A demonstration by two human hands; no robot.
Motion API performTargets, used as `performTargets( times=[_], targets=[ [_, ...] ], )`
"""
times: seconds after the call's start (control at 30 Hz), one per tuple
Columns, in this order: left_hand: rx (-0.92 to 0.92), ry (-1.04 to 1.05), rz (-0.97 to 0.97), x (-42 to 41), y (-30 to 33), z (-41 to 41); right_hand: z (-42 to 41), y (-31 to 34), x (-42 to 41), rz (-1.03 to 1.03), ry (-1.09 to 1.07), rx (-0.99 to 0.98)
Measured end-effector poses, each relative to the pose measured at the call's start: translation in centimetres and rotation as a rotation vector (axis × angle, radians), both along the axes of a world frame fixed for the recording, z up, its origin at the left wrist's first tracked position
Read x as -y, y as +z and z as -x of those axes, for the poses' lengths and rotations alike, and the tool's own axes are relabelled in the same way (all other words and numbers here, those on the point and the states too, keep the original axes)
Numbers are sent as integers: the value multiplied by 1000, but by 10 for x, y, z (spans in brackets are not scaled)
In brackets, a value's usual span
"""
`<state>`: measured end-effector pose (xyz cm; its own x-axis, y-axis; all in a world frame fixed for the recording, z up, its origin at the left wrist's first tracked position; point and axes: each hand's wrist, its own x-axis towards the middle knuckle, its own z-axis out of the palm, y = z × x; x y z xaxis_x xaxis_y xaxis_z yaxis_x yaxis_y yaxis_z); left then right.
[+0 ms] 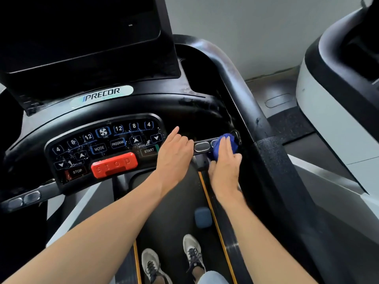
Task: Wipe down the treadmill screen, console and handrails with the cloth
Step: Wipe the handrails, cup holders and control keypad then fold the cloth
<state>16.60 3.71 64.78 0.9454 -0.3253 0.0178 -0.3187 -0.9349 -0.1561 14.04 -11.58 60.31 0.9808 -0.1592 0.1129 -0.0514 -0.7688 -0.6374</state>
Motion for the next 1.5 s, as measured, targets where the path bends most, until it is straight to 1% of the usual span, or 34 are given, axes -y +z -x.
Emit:
performTargets(
  times=[0.03,0.07,0.13,0.17,0.23,0.27,0.3,0.33,0.37,0.43,0.47,0.5,0.53,0.6,0.63,0.67,0.77,0.8,0.83,0.9,0.93,0.97,1.03,1.07,1.1,1.17,1.2,1.23,1.3,1.33,1.37,1.43,1.47,1.5],
  targets=[
    [14,3,13,2,1,-1,11,0,-10,39,49,3],
    [34,2,36,2,0,-1,22,-3,-18,66,168,5],
    [70,-7,88,2,-1,-2,17,-4,-18,80,359,88],
    [65,-7,85,0,-2,-3,4,-1,-10,55,353,64],
    [13,7,51,-2,-4,-4,-22,0,12,-8,129,-18],
    [-2,14,47,-2,-4,-4,-24,2,17,-46,6,-44],
    [-5,18,51,-1,-3,-3,-19,5,13,-67,-57,-69],
    [10,13,59,0,-3,-2,-8,8,3,-94,-52,-79],
    [41,1,76,1,-3,-1,4,10,-9,-109,23,-76],
    [96,-29,118,1,-3,-1,14,7,-18,-72,254,5],
    [102,-37,117,-1,-3,-1,5,6,-14,-40,308,51],
    [81,-32,100,-3,-3,-2,-9,2,-5,-16,303,54],
    [47,-17,79,-4,-4,-2,-19,0,5,-29,226,0],
    [12,8,60,-4,-4,-3,-21,-1,15,-164,-43,-146],
    [4,15,65,-3,-4,-2,-13,2,10,-202,-130,-194],
    [7,15,71,-2,-5,-1,-2,2,0,-171,-107,-169],
    [37,-2,94,-4,-8,-1,17,-4,-17,-13,263,62],
    [41,-4,99,-4,-8,-2,5,-4,-9,48,297,70],
    [31,-3,99,-5,-7,-3,-9,-2,2,44,224,-4],
    [4,3,105,-7,-7,-3,-24,3,16,-70,-49,-176],
    [3,7,108,-7,-7,-3,-19,7,12,-110,-91,-195],
    [7,8,107,-6,-6,-2,-7,10,2,-72,-13,-136],
    [34,3,117,-4,-5,-1,24,4,-16,39,310,34],
    [42,3,124,-4,-4,0,23,-4,-13,79,408,107],
    [49,0,129,-5,-4,-1,14,-8,-5,100,414,108],
    [28,14,126,-6,-3,-2,-8,-10,6,41,199,-4],
    [18,24,132,-5,-3,-1,-9,-9,5,50,135,-33],
    [33,31,147,-5,-3,0,-1,-6,-2,83,163,-5],
    [82,38,168,-4,-1,-1,22,-7,-14,202,422,126],
    [81,37,173,-4,0,-2,22,-9,-12,198,478,173],
    [54,36,184,-6,0,-3,15,-10,-9,161,449,165],
    [-9,33,209,-11,-1,-5,2,-10,-5,102,264,143],
    [-11,30,205,-13,0,-6,1,-14,-7,113,243,140],
    [0,23,186,-14,2,-6,6,-15,-10,165,320,155]
  ],
)
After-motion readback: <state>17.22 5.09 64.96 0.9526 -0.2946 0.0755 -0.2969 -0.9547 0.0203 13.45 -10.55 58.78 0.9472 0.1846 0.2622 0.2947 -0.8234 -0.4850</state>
